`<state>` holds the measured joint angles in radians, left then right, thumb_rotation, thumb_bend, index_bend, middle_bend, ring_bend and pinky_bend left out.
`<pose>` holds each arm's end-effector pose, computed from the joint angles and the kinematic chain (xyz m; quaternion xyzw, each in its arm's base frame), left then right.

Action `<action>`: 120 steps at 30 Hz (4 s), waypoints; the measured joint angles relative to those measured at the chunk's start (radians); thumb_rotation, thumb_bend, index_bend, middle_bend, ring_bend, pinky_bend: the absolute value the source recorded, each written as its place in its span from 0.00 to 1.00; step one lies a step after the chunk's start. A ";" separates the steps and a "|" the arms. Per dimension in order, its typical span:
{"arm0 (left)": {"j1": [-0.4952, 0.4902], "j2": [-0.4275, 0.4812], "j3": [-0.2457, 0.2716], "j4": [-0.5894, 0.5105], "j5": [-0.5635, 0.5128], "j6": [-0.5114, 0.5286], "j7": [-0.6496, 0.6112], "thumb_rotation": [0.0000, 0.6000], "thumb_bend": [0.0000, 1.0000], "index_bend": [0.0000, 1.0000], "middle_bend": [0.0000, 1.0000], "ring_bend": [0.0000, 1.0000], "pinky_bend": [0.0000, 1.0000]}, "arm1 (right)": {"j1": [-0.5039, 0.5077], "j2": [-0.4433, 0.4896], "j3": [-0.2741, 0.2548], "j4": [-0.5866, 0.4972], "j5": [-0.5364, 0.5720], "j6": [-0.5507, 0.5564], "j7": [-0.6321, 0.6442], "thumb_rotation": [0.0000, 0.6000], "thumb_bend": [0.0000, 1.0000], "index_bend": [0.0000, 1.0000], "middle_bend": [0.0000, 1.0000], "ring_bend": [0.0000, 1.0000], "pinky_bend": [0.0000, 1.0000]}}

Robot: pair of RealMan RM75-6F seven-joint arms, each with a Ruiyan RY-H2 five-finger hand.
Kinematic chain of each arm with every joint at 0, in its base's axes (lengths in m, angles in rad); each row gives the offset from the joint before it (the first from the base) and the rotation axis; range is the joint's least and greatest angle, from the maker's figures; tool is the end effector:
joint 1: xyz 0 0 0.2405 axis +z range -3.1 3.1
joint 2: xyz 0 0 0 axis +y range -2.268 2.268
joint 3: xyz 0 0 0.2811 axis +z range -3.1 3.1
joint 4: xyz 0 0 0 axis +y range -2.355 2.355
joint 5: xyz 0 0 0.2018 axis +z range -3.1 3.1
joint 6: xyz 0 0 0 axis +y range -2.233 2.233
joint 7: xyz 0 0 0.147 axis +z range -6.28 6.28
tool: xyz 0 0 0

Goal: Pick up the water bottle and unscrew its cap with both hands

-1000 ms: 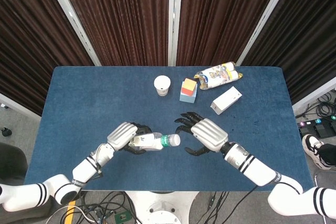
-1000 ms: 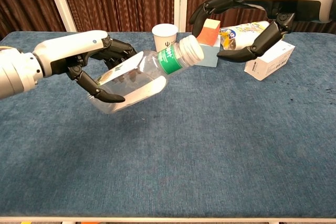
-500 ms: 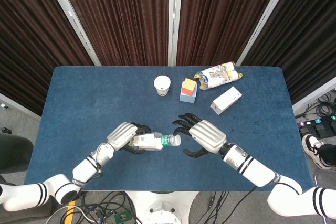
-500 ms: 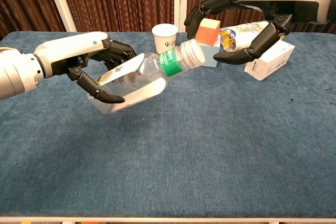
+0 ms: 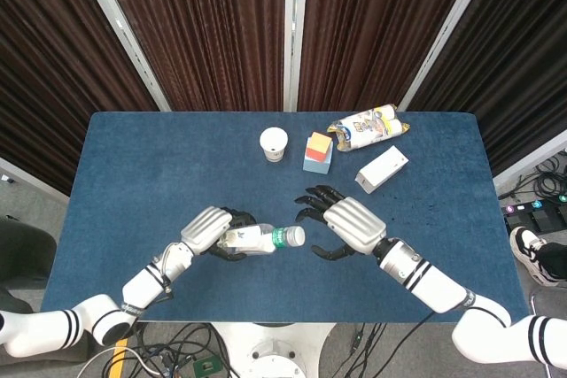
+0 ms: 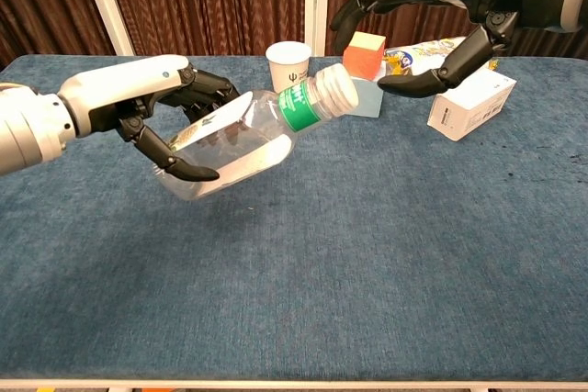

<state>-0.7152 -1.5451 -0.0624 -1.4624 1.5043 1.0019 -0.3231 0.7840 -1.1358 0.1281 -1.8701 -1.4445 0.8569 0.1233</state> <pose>-0.1542 0.3203 -0.0214 -0.7142 -0.4758 -0.4705 0.2054 -0.1107 -0.3169 0.0805 0.7849 -0.3950 0.4216 0.2241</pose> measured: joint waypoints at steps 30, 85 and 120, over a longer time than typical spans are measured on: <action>-0.005 -0.002 0.000 0.004 -0.007 -0.014 0.005 1.00 0.34 0.56 0.58 0.44 0.42 | -0.001 0.002 -0.006 -0.018 -0.029 0.012 -0.009 0.86 0.30 0.28 0.12 0.00 0.00; -0.004 0.012 -0.006 -0.013 -0.007 -0.004 0.015 1.00 0.34 0.56 0.58 0.44 0.42 | -0.009 0.008 -0.021 -0.010 -0.001 -0.009 -0.023 0.86 0.30 0.28 0.12 0.00 0.00; -0.001 0.016 -0.005 -0.019 -0.003 0.001 0.014 1.00 0.34 0.56 0.58 0.44 0.42 | -0.011 0.008 -0.014 -0.008 -0.005 0.004 -0.012 0.86 0.31 0.28 0.12 0.00 0.00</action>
<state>-0.7159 -1.5286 -0.0671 -1.4812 1.5008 1.0033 -0.3095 0.7727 -1.1277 0.1144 -1.8786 -1.4492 0.8614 0.1111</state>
